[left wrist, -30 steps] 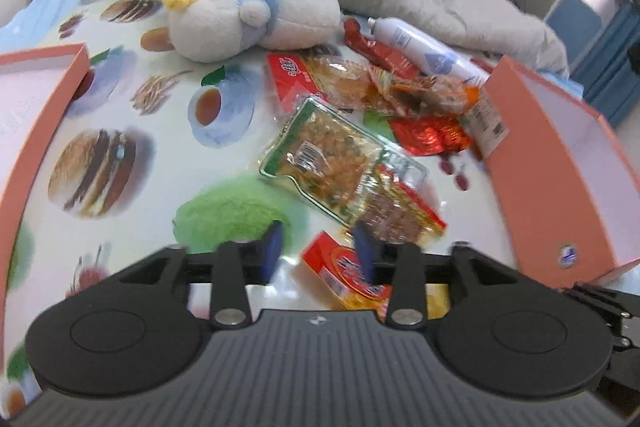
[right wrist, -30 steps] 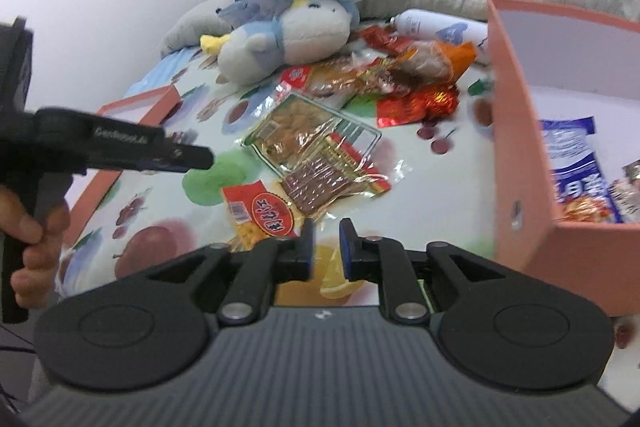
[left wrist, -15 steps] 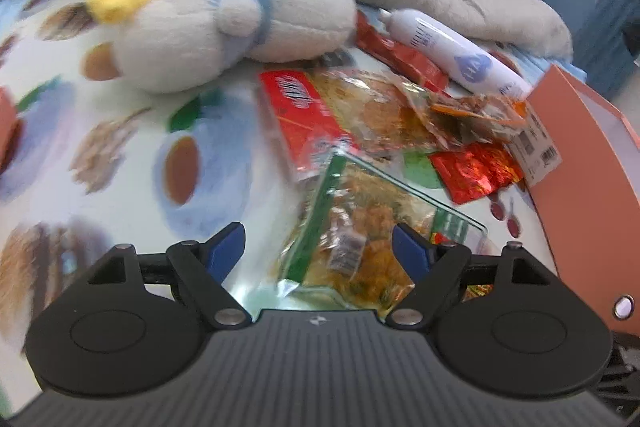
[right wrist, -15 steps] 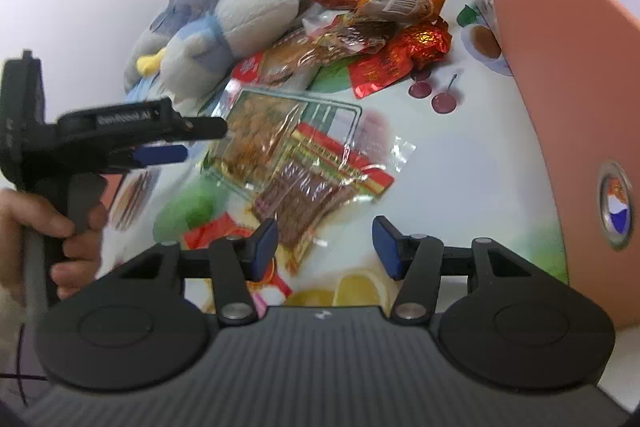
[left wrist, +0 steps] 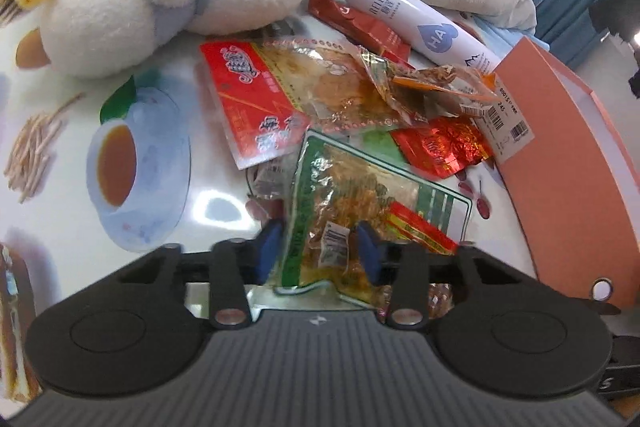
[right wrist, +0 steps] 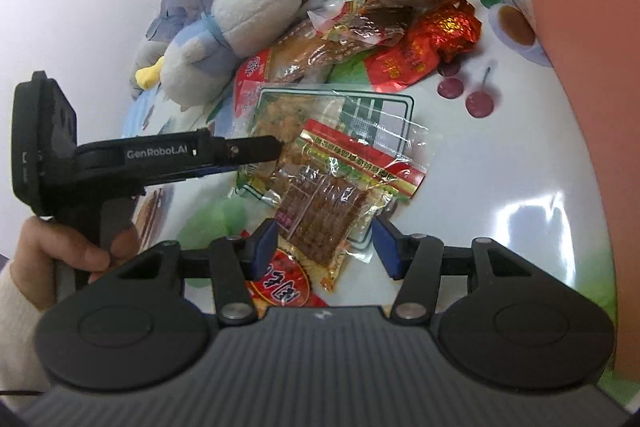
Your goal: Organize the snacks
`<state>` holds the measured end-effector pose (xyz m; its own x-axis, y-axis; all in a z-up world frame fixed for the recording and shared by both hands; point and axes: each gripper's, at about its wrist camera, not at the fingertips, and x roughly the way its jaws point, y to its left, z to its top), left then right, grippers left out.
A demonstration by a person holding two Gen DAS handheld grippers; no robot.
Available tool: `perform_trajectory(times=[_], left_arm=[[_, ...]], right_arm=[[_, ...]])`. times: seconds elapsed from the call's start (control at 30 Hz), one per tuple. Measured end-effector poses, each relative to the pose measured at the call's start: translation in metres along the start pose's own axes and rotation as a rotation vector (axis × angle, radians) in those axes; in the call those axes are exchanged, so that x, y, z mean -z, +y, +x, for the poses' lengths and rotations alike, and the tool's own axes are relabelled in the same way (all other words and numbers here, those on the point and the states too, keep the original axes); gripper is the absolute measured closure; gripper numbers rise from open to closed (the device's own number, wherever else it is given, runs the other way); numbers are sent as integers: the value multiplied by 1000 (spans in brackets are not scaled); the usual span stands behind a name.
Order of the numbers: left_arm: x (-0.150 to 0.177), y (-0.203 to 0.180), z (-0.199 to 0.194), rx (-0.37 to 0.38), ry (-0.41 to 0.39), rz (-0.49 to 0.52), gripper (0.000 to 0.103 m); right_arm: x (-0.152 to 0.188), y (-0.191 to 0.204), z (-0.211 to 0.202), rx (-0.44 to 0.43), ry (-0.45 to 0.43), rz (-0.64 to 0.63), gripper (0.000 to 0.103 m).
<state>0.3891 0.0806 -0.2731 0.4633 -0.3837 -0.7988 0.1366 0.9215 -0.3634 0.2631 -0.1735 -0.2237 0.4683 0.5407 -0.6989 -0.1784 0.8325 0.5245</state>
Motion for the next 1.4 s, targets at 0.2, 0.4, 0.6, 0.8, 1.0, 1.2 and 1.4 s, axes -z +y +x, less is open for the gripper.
perform_trajectory(times=[0.2, 0.4, 0.6, 0.8, 1.0, 1.2, 1.4], left_arm=[[8, 9, -3, 51, -19, -72, 74], [18, 11, -8, 100, -24, -150, 79], [38, 12, -17, 114, -42, -238, 80], [50, 11, -26, 117, -61, -270, 82], [56, 1, -31, 92, -84, -260, 83], [67, -10, -45, 52, -123, -282, 83], [80, -27, -66, 6, -158, -283, 83]], right_arm=[[-2, 16, 6, 55, -21, -93, 44], [9, 39, 15, 133, -45, -266, 15], [23, 49, 22, 213, -42, -426, 15], [27, 57, 23, 230, -27, -488, 33], [30, 59, 12, 222, -29, -470, 42], [37, 61, -9, 221, -39, -443, 42], [35, 62, -40, 209, -72, -413, 42]])
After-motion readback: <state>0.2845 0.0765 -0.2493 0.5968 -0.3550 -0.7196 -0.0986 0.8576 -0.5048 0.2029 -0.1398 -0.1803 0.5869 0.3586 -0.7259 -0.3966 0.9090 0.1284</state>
